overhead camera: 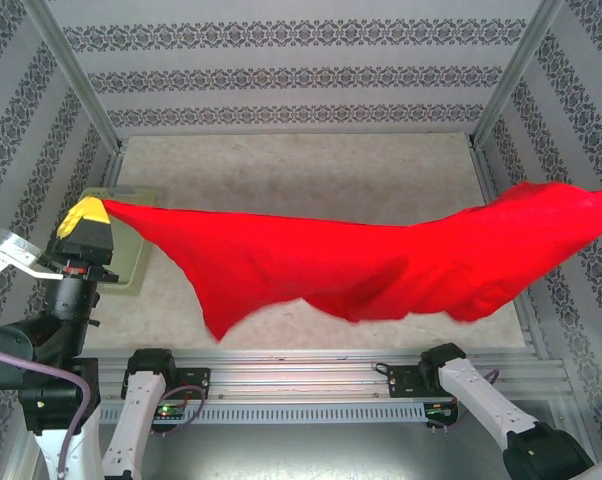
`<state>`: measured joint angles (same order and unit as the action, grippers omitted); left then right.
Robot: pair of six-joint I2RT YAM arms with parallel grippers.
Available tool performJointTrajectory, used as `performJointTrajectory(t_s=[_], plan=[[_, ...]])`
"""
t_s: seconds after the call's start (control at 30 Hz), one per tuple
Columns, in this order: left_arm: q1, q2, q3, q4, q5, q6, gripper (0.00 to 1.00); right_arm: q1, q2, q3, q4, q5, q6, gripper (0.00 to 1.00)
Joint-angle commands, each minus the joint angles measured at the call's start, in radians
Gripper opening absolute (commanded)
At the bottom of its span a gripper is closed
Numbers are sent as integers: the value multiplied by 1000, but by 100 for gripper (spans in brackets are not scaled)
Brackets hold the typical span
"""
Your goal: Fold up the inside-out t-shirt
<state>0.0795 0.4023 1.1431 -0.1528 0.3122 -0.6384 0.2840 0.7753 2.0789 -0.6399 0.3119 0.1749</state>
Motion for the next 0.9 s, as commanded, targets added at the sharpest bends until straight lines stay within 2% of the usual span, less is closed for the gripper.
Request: performJointTrajectory(t_s=[0.0, 0.13, 0.27, 0.4, 0.53, 0.63, 0.67, 0.73, 0.87], plan=[[-4, 60, 36, -3, -43, 38, 0, 11, 104, 73, 32, 8, -50, 0], [-4, 198, 25, -17, -60, 48, 0, 27, 269, 116, 23, 84, -127, 0], [-4, 358, 18, -27, -82, 46, 0, 14, 415, 52, 50, 153, -179, 0], [-4, 483, -20, -4, -134, 53, 0, -54, 517, -78, 111, 107, -136, 0], [-4, 635, -61, 55, -178, 72, 0, -141, 637, -201, 182, -25, -31, 0], [-4, 758, -67, 100, -211, 91, 0, -167, 751, -234, 223, -59, 3, 0], [-4, 804, -51, 104, -218, 100, 0, -150, 790, -229, 242, -72, -46, 0], [-4, 886, -26, 125, -222, 109, 0, -79, 835, -239, 323, 17, -142, 0], [-3, 992, 19, 140, -233, 102, 0, -24, 952, -105, 270, 70, -185, 0]])
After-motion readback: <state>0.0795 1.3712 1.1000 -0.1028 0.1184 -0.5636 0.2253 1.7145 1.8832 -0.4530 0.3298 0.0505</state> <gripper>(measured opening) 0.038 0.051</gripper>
